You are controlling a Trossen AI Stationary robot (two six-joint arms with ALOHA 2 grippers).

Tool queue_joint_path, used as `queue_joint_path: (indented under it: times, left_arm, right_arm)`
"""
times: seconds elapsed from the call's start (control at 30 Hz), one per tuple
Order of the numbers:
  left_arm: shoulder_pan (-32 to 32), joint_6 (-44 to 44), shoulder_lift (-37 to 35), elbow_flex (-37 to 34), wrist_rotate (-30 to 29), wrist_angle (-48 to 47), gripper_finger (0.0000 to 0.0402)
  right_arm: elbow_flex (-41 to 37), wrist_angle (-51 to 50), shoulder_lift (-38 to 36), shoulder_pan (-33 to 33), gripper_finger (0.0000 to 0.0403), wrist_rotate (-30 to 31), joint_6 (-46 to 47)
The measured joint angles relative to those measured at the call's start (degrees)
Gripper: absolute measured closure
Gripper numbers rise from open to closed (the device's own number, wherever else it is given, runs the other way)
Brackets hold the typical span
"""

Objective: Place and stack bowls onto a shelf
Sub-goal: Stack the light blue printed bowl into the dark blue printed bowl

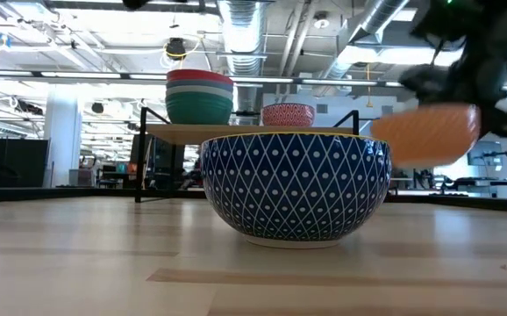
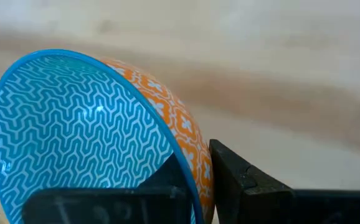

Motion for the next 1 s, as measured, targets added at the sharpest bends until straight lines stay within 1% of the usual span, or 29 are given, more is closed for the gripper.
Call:
queue_joint_path:
  times: [0.1,0.23,0.3,0.47,0.63,0.7,0.83,1.0]
  left_arm:
    - [-1.76,-0.64,-0.18,1.19,-0.31,-0.94,0.0235]
    - [-3.56,-1.07,0.25,1.22,-3.32,-1.84,0.0218]
    - [-3.99,-0.86,0.52,1.21,-3.86,-1.63,0.0212]
    - [-4.01,0.16,0.40,1.26,-3.37,1.16,0.0207]
    - [-4.15,-3.61,0.41,1.26,-1.39,-0.89,0.0206]
    - [-4.66,-3.98,0.41,1.26,-2.10,-2.13,0.0206]
    - [-4.77,-4.03,-0.28,1.22,-3.18,-2.40,0.0206]
    - [-1.90,-5.65,-1.44,1.24,-3.28,-2.34,0.0207]
  right_arm:
    - [2.75,-0.58,-0.26,2.96,0.0343,-2.17,0.27]
    - [4.40,-0.35,0.55,4.95,0.0343,-1.04,-0.52]
    - [4.43,0.27,0.75,5.25,0.0343,-0.59,-0.69]
    - [4.55,2.87,1.23,6.01,0.0343,-0.38,-1.72]
    - [4.50,5.31,1.40,6.05,0.0343,-0.40,-2.08]
    - [4.63,7.27,1.34,6.21,0.0343,-0.38,-2.16]
    - [7.52,6.92,1.40,4.84,0.0343,-0.36,-5.30]
    - [14.01,7.18,1.36,-1.32,0.0343,2.35,-12.98]
